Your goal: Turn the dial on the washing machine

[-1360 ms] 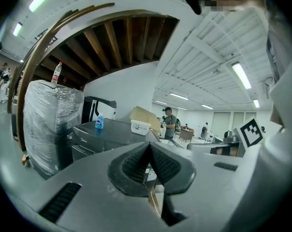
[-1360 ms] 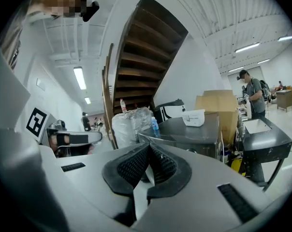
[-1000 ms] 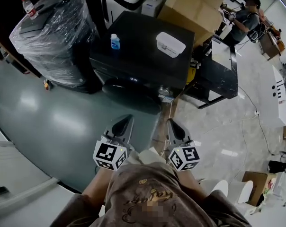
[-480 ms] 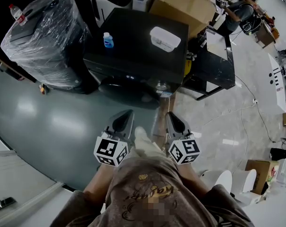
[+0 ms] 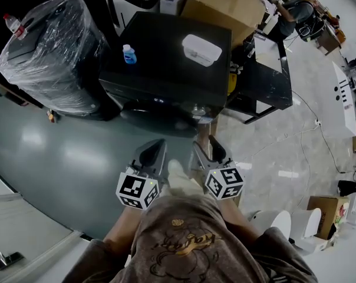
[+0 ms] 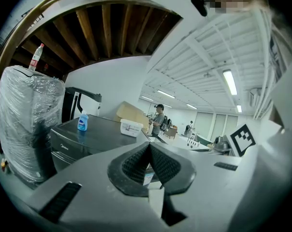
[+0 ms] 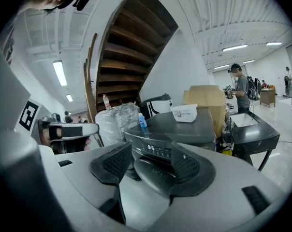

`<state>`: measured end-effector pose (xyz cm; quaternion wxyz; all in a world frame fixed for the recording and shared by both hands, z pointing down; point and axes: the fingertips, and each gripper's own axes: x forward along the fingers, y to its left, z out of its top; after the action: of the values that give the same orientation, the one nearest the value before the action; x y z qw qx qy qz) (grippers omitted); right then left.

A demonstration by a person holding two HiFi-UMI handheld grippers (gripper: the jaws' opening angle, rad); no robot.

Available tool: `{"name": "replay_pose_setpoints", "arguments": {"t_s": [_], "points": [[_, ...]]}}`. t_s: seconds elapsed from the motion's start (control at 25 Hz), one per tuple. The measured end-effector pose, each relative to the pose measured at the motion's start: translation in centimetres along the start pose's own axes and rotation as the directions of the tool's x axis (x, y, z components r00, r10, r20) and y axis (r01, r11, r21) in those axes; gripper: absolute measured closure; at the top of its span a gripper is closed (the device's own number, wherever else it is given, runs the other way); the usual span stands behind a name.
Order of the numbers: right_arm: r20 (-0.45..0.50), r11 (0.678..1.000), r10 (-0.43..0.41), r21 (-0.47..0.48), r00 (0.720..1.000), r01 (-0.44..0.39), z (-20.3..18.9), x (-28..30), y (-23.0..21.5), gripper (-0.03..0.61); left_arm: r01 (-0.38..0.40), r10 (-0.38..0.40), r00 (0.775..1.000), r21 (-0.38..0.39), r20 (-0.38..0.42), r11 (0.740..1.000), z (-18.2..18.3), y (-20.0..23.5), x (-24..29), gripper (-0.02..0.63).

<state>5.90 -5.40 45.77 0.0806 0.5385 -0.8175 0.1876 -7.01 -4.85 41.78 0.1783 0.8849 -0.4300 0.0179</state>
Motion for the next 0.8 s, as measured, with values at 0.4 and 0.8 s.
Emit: {"name": "replay_pose_setpoints", "arguments": {"t_s": [0.4,0.8], "points": [[-0.101,0.996,-0.078,0.034,0.992,0.082,-4.0,5.6,-4.5,0.305,-0.023,0.023,0.999,0.005,-0.024,1.0,-0.1,1.3,1.7,0.614],[-0.204,0.975,-0.158,0.12,0.966,0.185,-7.9,12.5,-10.2,0.305,-0.056,0.056,0.997,-0.003,-0.054,0.998,-0.9,2.8,3.3,0.614]]}}
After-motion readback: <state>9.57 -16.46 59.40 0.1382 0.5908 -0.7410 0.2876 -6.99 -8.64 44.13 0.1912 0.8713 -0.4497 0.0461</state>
